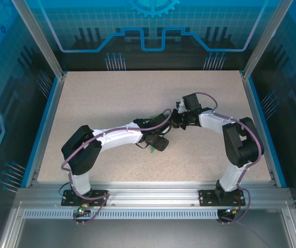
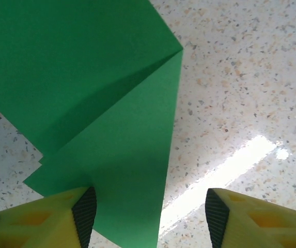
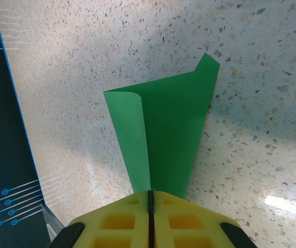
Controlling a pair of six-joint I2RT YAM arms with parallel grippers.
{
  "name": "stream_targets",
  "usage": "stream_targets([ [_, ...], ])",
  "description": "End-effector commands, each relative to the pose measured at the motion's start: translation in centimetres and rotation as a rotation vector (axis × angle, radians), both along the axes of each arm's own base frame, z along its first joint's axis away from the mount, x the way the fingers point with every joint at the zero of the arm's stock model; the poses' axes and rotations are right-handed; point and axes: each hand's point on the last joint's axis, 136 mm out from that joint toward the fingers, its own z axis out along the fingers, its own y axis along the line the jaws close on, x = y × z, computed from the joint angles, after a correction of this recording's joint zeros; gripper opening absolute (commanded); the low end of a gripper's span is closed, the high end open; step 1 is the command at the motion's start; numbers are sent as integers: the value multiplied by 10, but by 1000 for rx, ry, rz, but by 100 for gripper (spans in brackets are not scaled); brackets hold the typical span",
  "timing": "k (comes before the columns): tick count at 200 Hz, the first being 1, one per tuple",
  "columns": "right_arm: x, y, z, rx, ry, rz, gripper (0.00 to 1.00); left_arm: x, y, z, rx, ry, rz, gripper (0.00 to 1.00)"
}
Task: Fold a paper plane with a square sheet of paper (fold left side to right side)
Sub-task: Fold the wing for the fifth time at the center of the table.
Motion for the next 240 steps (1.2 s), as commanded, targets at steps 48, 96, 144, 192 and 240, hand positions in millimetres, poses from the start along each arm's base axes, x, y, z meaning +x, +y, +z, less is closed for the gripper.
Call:
stream_targets([
  [48,-4,7,-9,-13,45,6,9,5,1,-9,67,-14,-9,48],
  [96,-7,7,-17,-24,63,11,9,5,1,-18,89,0,-14,37],
  [144,-10,5,-22,-39,72,22,11,4,0,-18,83,5,-17,21],
  [192,-8,-5,-11,-52,22,27,19,2,-5,-18,52,22,-15,10],
  [240,-7,-49,21,-133,-120,-56,54,2,-13,-10,-57,79,-4,7],
])
